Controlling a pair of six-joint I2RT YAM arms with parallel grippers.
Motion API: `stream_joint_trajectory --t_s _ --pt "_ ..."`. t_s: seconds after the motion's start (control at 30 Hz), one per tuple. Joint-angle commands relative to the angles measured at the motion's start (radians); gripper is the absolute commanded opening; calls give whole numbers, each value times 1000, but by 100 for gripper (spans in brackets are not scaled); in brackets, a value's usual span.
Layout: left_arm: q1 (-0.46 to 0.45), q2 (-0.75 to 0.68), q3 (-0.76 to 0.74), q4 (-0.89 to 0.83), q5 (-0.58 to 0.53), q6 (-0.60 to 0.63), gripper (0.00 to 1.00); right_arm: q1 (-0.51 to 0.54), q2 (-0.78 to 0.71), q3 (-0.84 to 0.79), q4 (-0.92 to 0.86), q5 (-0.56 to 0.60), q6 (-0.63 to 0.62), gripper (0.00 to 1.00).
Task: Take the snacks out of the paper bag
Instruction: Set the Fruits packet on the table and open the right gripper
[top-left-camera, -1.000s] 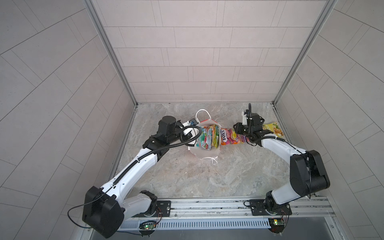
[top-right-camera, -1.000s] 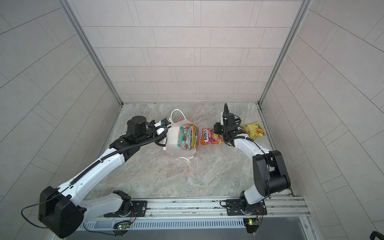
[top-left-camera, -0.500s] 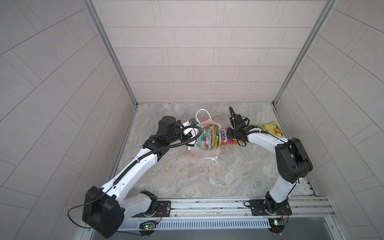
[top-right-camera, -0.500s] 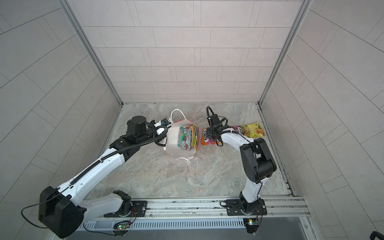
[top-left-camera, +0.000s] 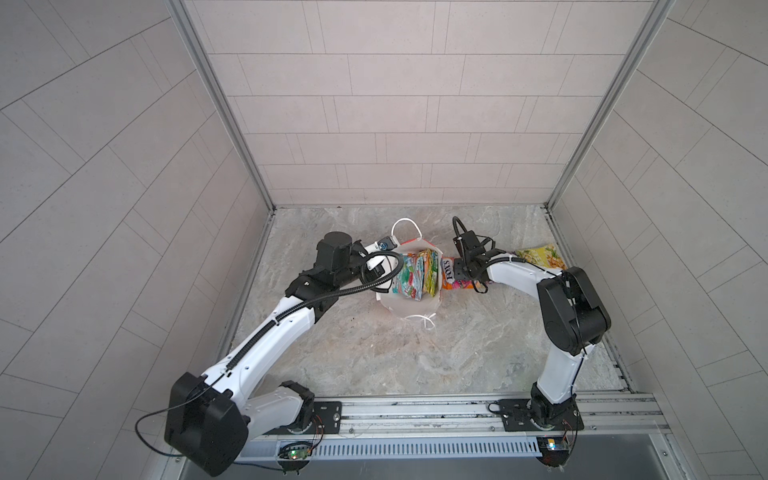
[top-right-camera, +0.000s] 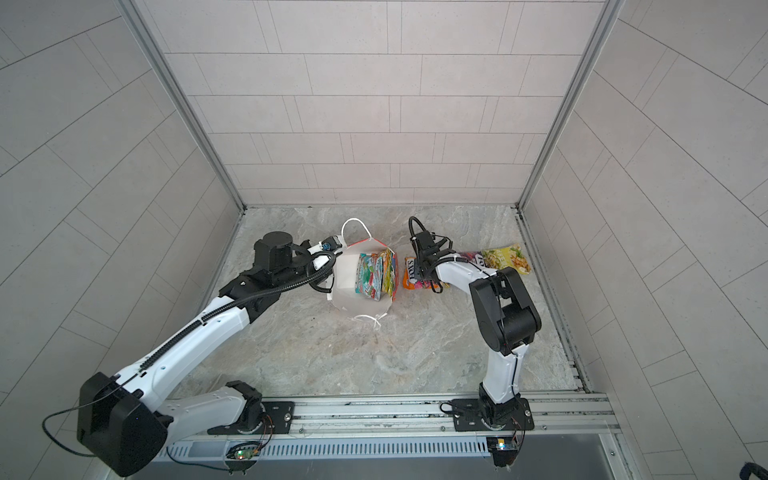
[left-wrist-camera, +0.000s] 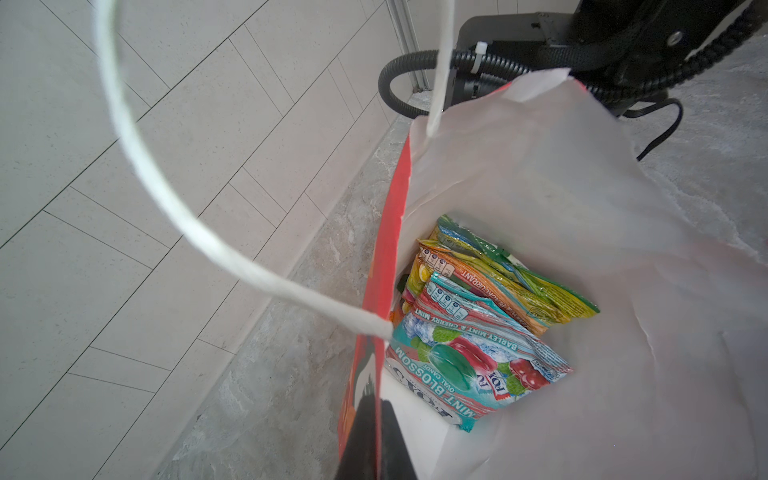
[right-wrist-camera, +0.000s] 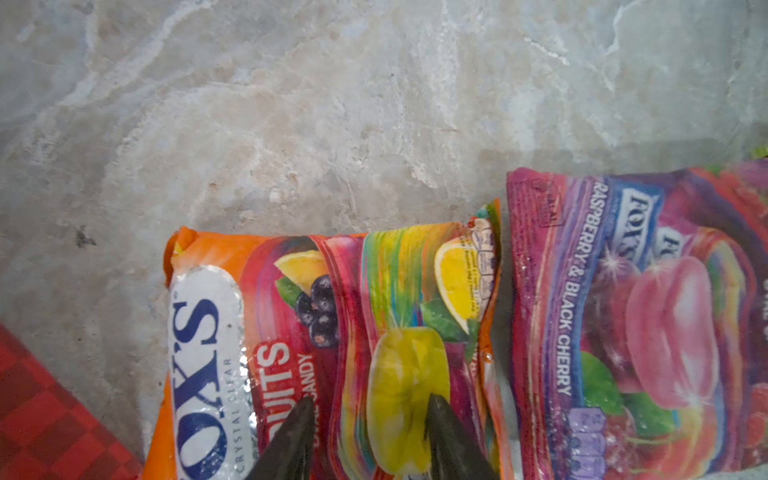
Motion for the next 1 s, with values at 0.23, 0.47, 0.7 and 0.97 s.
stream_joint_trajectory --t_s 0.23,0.47,0.7,0.97 --pt "-3 -3 13 4 -4 -5 0 -9 36 35 -50 88 2 45" --pt "-4 -6 12 4 -5 -5 0 -7 -15 75 -83 48 -16 45" --pt "-3 4 13 8 3 -7 0 25 -211 -11 -77 -57 18 51" --pt "-3 4 11 20 -10 -10 0 79 -326 -214 -1 -91 73 53"
